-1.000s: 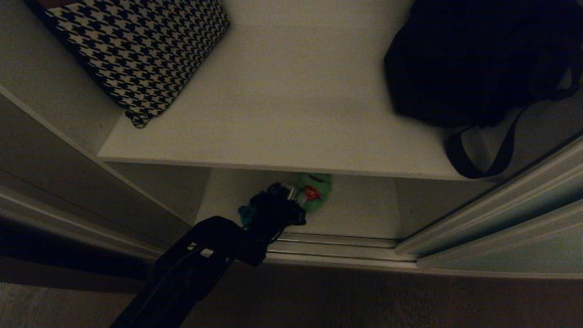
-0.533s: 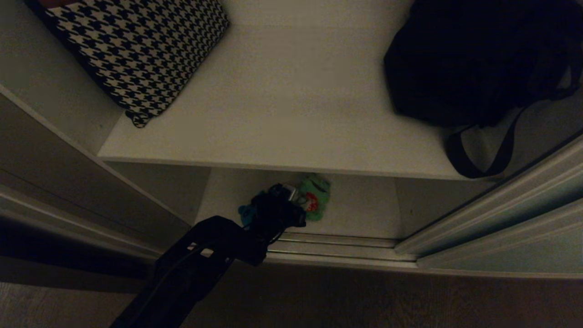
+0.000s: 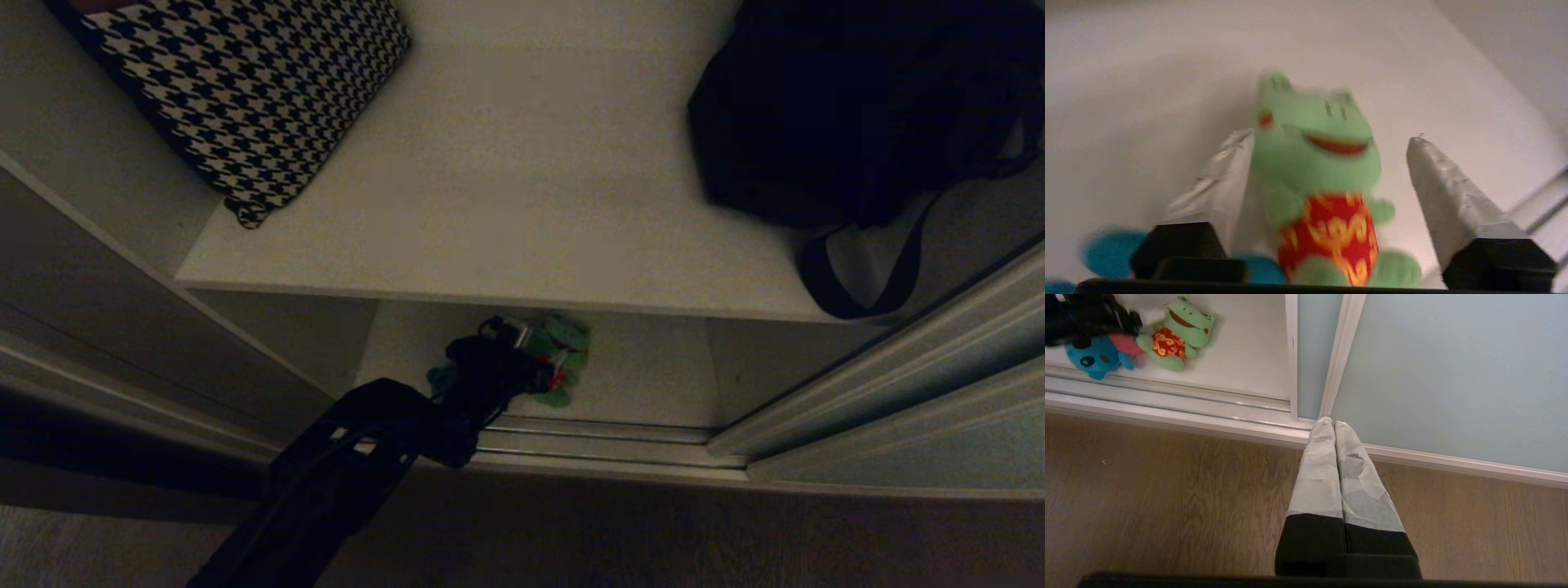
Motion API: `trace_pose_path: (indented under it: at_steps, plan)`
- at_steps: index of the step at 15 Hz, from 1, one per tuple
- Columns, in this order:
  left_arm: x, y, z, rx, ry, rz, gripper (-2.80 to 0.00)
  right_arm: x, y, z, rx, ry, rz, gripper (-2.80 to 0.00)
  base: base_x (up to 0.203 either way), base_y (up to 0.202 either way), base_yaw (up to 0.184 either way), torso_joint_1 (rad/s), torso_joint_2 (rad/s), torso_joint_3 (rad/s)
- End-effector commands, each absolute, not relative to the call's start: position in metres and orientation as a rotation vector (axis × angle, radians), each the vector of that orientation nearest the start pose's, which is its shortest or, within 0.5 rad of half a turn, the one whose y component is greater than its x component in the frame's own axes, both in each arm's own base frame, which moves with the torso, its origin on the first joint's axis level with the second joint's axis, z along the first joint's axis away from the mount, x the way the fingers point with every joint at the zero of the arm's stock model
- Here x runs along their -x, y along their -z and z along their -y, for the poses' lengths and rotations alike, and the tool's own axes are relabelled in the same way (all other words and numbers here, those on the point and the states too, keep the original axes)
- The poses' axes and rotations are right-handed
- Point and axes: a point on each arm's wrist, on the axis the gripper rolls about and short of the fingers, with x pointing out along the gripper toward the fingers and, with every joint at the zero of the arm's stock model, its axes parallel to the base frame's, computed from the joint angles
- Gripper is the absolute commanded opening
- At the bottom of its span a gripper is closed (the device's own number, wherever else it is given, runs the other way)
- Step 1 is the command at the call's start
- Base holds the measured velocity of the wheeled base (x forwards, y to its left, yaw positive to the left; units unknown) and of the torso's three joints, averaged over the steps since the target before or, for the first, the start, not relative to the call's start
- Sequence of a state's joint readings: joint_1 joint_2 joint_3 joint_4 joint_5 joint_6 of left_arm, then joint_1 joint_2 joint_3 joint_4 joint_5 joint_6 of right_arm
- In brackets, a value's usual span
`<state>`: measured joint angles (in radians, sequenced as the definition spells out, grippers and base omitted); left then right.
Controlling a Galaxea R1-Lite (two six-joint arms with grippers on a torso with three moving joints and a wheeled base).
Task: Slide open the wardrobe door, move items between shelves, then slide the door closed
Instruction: Place the green doll on the lower shelf, then close the door
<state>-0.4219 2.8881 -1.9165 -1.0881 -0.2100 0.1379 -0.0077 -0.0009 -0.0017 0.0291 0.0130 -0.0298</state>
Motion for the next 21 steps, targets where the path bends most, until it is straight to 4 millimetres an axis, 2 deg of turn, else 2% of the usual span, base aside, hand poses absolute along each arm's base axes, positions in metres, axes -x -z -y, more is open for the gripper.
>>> trace_pose_path:
  at_steps: [1, 3, 4, 8, 9, 14, 18, 19, 21]
  plan:
    - [-0.499, -0.029, 0.228, -0.113, 0.609, 0.237, 0.00, 0.023, -0.073, 0.000, 0.030, -0.007, -0.027, -2.80, 0.000, 0.000, 0.000, 0.000, 0.00, 0.000]
    - [-0.491, -0.042, 0.225, -0.116, 0.604, 0.221, 0.00, 0.023, -0.073, 0.000, 0.029, -0.007, -0.026, -2.80, 0.000, 0.000, 0.000, 0.000, 0.00, 0.000]
    - [-0.486, -0.045, 0.221, -0.120, 0.600, 0.188, -2.80, 0.023, -0.073, 0.000, 0.030, -0.007, -0.027, -2.80, 0.000, 0.000, 0.000, 0.000, 0.00, 0.000]
    - [-0.452, -0.072, 0.202, -0.102, 0.567, 0.019, -2.80, 0.023, -0.073, 0.000, 0.029, -0.007, -0.027, -2.80, 0.000, 0.000, 0.000, 0.000, 0.00, 0.000]
    - [-0.440, -0.071, 0.196, -0.090, 0.559, -0.037, -2.80, 0.023, -0.073, 0.000, 0.030, -0.007, -0.026, -2.80, 0.000, 0.000, 0.000, 0.000, 0.00, 0.000]
    - [-0.353, -0.077, 0.156, -0.091, 0.472, -0.275, -2.80, 0.023, -0.073, 0.000, 0.030, -0.007, -0.026, -2.80, 0.000, 0.000, 0.000, 0.000, 0.00, 0.000]
    - [-0.285, -0.091, 0.124, -0.018, 0.363, -0.386, -2.80, 0.023, -0.073, 0.000, 0.030, -0.007, -0.026, -2.80, 0.000, 0.000, 0.000, 0.000, 0.00, 0.000]
    - [-0.274, -0.100, 0.117, -0.008, 0.309, -0.380, -2.80, 0.023, -0.073, 0.000, 0.030, -0.007, -0.026, -2.80, 0.000, 0.000, 0.000, 0.000, 0.00, 0.000]
    - [-0.254, -0.131, 0.105, 0.013, 0.187, -0.305, -2.80, 0.023, -0.073, 0.000, 0.030, -0.007, -0.026, -2.80, 0.000, 0.000, 0.000, 0.000, 0.00, 0.000]
